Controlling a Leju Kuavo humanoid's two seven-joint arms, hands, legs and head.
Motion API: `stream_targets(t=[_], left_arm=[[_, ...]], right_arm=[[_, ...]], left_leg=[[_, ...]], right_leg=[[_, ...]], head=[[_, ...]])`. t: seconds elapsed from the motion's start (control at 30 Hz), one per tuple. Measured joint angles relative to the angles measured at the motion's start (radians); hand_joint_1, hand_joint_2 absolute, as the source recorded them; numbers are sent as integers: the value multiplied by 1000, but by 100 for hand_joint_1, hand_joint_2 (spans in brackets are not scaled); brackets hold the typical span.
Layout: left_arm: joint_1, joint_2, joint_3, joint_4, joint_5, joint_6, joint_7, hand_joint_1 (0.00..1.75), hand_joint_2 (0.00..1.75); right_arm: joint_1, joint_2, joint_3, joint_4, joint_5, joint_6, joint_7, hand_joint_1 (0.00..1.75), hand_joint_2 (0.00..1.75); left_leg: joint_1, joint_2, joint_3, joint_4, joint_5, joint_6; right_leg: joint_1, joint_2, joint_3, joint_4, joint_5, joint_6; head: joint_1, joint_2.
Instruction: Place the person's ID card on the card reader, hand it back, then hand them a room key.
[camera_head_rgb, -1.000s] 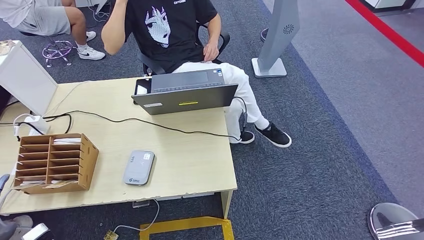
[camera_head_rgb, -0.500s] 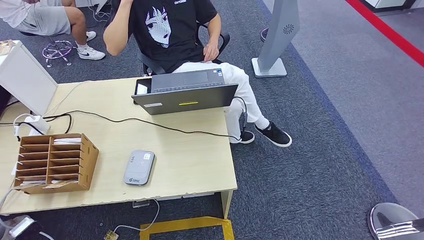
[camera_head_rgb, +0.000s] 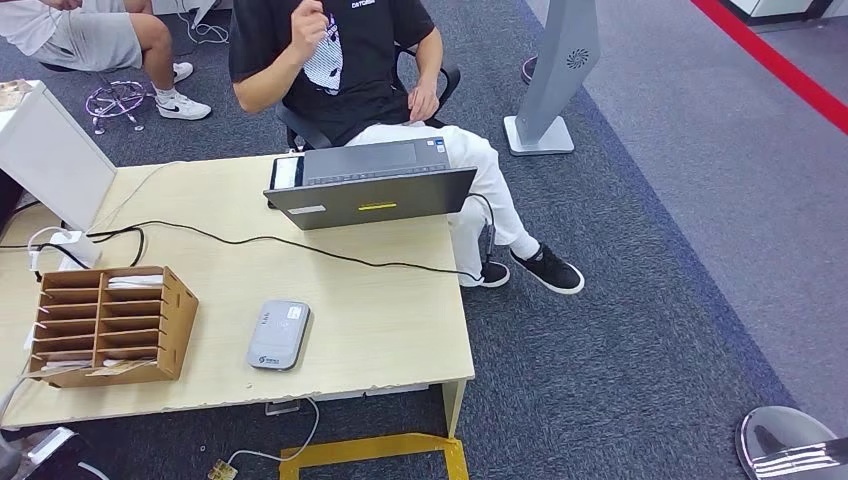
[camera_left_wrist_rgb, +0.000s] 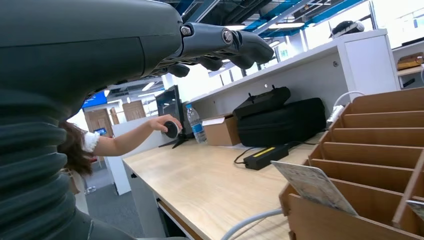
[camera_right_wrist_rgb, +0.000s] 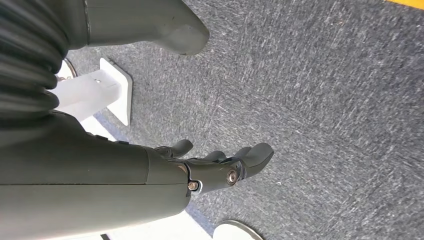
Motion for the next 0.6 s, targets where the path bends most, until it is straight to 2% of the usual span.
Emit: stream_targets(t=[0.13, 0.4, 0.6], left_arm=[[-67, -18, -40, 51, -13, 5, -12, 0, 175], [-200, -49, -179, 154, -30, 6, -13, 0, 175], [-260, -62, -249, 216, -37, 8, -13, 0, 175]], right_arm=[[-10, 0, 0, 0, 3, 6, 5, 0, 175], [-28, 0, 0, 0, 4, 18, 6, 0, 175], [-33, 0, 0, 0, 5, 21, 6, 0, 175]], left_leg=[[0, 0, 0, 0, 1, 0], [0, -1, 0, 0, 1, -1], [0, -1, 0, 0, 1, -1]], right_leg=[[0, -1, 0, 0, 1, 0], [0, -1, 0, 0, 1, 0], [0, 0, 0, 0, 1, 0]], head=[[0, 0], [0, 0], [0, 0]])
